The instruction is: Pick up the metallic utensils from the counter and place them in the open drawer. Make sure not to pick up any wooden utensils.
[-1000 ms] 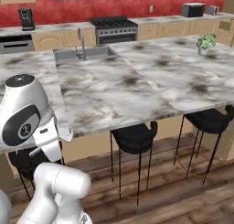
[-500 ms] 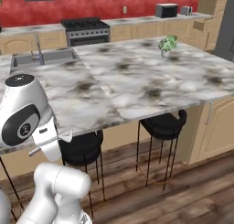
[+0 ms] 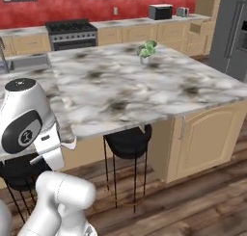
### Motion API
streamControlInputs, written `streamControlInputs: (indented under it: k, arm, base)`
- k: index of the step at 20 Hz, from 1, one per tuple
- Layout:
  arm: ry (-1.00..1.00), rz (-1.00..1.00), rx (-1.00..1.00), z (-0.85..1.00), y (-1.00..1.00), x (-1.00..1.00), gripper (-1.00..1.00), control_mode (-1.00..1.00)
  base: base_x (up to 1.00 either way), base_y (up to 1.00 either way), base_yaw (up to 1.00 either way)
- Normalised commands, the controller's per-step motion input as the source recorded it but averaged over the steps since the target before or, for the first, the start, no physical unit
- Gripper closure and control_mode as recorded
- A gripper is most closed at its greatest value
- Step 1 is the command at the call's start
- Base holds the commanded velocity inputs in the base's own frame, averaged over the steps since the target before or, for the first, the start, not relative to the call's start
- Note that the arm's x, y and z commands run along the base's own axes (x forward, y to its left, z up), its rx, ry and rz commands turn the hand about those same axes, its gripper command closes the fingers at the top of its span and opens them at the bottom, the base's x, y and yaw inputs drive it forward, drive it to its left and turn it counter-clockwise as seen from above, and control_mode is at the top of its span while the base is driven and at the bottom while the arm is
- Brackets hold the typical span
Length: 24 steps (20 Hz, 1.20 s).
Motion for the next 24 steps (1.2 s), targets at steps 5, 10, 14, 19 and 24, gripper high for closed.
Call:
streamControlInputs:
  k: [5, 10, 14, 19, 24]
  arm:
    - [0.0, 0.0, 0.0, 0.0, 0.0, 0.0, 1.0, 1.0]
    - [0.0, 0.0, 0.0, 0.0, 0.0, 0.0, 1.0, 1.0]
    - [0.0, 0.0, 0.0, 0.0, 0.0, 0.0, 1.0, 1.0]
    - [0.0, 0.0, 0.0, 0.0, 0.0, 0.0, 1.0, 1.0]
    - [0.0, 0.0, 0.0, 0.0, 0.0, 0.0, 1.0, 1.0]
  base:
    - [0.19, -1.0, 0.0]
    - [0.34, -1.0, 0.17]
    - [0.48, -1.0, 0.24]
    - [0.55, -1.0, 0.22]
    - [0.33, -1.0, 0.11]
